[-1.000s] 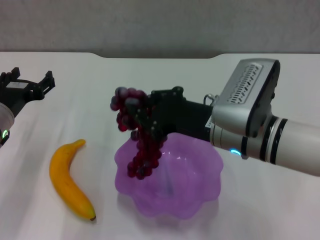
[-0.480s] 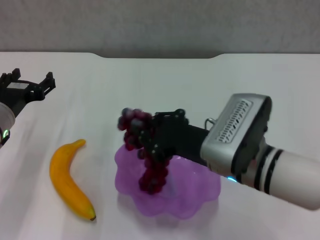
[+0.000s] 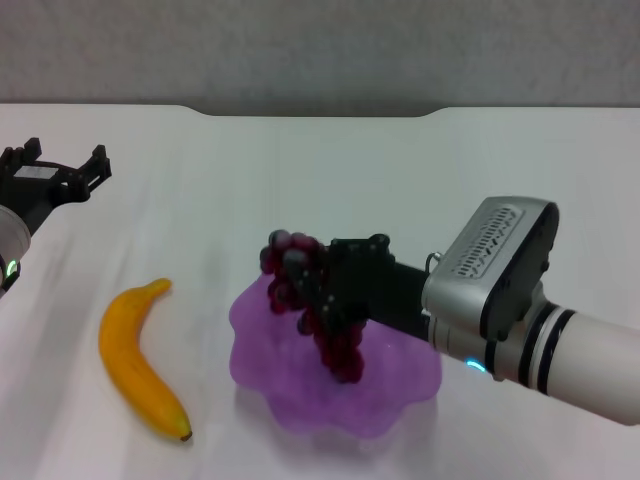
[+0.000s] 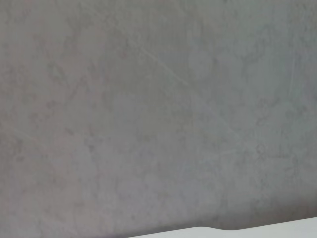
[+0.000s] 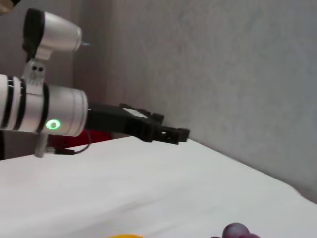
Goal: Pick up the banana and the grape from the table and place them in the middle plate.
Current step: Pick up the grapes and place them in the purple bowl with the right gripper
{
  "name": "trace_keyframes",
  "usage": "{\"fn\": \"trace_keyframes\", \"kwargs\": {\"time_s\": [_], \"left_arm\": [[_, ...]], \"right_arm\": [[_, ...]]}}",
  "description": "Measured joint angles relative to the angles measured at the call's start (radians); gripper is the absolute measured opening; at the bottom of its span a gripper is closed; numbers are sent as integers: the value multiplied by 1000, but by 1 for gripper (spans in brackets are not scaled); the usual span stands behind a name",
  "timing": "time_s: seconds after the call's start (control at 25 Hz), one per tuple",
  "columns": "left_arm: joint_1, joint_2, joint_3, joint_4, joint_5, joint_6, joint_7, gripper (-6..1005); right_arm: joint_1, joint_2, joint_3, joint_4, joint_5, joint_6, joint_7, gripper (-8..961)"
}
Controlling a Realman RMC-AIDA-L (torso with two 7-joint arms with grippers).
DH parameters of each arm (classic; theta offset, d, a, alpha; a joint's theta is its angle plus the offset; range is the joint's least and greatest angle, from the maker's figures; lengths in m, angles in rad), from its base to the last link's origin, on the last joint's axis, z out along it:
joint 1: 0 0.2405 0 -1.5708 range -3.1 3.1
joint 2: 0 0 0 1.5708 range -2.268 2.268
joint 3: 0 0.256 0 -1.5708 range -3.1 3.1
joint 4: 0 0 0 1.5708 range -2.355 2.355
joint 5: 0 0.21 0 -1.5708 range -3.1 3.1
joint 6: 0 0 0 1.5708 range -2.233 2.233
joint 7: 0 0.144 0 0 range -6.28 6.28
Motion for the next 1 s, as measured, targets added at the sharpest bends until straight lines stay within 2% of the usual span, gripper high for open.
{"fn": "trace_keyframes", "kwargs": {"time_s": [0.28,0.56,0.92,1.0], "left_arm": [[-3,0,0,0,0,0,0,877],[1,0,0,0,0,0,0,877],[3,2,0,0,0,0,3,877],[3,2,0,0,0,0,3,877]], "right_arm": [[12,4,-16,39,21,19,-2,190],[-25,4,-15,48,36,4,-2,187],[-29,0,1,70,64,-8,6,183],[-21,-2,4,88,94,-8,7,211]]}}
